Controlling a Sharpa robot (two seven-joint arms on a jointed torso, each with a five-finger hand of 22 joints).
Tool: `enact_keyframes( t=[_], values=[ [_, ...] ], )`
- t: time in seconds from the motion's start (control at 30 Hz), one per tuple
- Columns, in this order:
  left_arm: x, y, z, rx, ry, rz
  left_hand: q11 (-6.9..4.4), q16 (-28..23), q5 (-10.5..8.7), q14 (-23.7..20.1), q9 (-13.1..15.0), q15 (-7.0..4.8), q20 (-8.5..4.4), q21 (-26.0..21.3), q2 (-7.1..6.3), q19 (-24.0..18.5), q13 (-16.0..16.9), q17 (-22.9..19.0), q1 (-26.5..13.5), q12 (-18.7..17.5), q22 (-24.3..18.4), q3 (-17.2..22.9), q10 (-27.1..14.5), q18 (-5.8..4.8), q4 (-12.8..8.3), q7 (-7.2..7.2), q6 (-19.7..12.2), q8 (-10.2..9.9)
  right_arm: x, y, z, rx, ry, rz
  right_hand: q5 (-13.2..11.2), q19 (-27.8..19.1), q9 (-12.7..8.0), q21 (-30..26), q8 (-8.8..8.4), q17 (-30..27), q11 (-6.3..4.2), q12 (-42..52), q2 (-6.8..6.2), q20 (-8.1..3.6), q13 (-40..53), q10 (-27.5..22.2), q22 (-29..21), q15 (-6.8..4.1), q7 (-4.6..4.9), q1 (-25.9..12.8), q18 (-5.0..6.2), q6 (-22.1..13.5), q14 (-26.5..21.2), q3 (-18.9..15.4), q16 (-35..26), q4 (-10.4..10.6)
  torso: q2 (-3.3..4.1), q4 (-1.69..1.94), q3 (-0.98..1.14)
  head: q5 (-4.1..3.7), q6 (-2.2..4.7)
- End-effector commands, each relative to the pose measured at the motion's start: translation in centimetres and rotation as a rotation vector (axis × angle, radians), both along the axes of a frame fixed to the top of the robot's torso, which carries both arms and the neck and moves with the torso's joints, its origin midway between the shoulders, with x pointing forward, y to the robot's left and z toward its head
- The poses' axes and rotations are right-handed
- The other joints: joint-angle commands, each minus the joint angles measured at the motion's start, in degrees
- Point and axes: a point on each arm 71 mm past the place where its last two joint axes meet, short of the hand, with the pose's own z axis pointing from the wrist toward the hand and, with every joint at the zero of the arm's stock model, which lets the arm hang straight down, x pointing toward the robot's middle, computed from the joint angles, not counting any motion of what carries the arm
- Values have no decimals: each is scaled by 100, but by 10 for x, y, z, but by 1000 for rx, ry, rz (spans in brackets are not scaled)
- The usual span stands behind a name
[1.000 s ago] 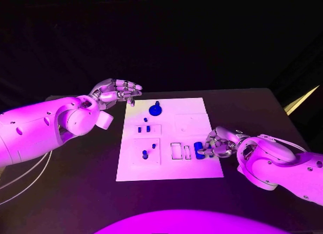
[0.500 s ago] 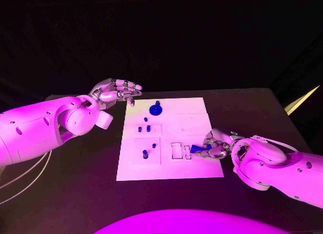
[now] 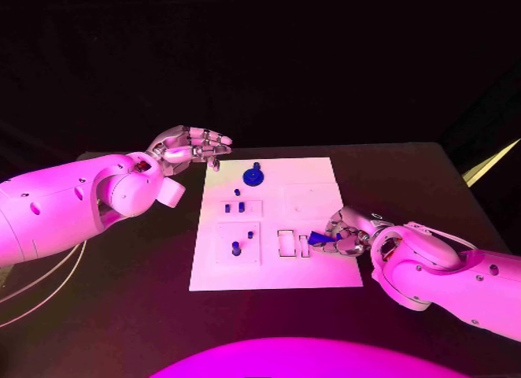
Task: Assemble the parts on the task board
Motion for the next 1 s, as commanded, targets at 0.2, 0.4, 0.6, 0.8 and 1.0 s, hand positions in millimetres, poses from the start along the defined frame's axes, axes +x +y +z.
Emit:
enact_keyframes(
  t=[0.2, 0.4, 0.6, 0.8, 1.0],
  values=[
    [1, -2, 0, -2, -1, -3, 14, -99, 77, -6, -71, -4, 3, -97, 25, 45, 52, -57, -163, 68, -59, -81, -60, 37, 27, 16, -58, 118, -5, 6, 9, 80, -34, 5, 242, 567, 166, 245, 212, 1161, -205, 233, 78, -126, 781, 439, 1493, -174, -214, 304, -188, 383, 529, 1378, 114, 24, -4, 2, -4, 3, 12],
    [1, -2, 0, -1, -1, -2, 13, -99, 78, -8, -71, -6, 3, -104, 29, 49, 53, -56, -159, 75, -64, -78, -60, 38, 26, 16, -59, 128, -5, 8, 19, 133, -14, -12, 326, 572, 213, 277, 258, 1190, -216, 213, -282, -138, 822, 469, 1501, -178, -217, -6, -194, 414, 535, 2309, 125, 5, -1, 2, -9, -5, 21],
    [1, -3, 0, -1, -1, -3, 13, -99, 78, -8, -71, -6, 3, -104, 29, 49, 53, -56, -159, 75, -64, -78, -60, 38, 26, 16, -59, 128, -4, 17, 24, 164, 34, -11, 311, 576, 255, 299, 300, 1200, -212, 216, -428, -136, 851, 490, 1506, -179, -219, -272, -198, 423, 537, 2695, 129, -16, 3, -2, -12, -6, 35],
    [1, -3, 0, -2, -1, -4, 13, -99, 78, -8, -71, -6, 3, -104, 29, 49, 53, -56, -159, 75, -64, -78, -60, 38, 26, 16, -59, 128, -3, 30, 19, 174, 78, -5, 266, 572, 278, 285, 323, 1198, -208, 202, -480, -134, 852, 490, 1502, -176, -214, -426, -195, 430, 536, 2835, 127, -7, 6, 3, -6, 1, 29],
    [1, -3, 0, -1, -1, -3, 12, -99, 81, -8, -71, -6, 2, -108, 42, 53, 53, -56, -159, 79, -67, -71, -59, 38, 32, 16, -59, 136, -1, 39, 20, 202, 22, -10, 192, 570, 292, 275, 337, 1188, -209, 188, -508, -134, 848, 486, 1500, -177, -216, -482, -193, 428, 534, 2910, 122, -27, 6, 7, 1, 6, 38]
  ],
)
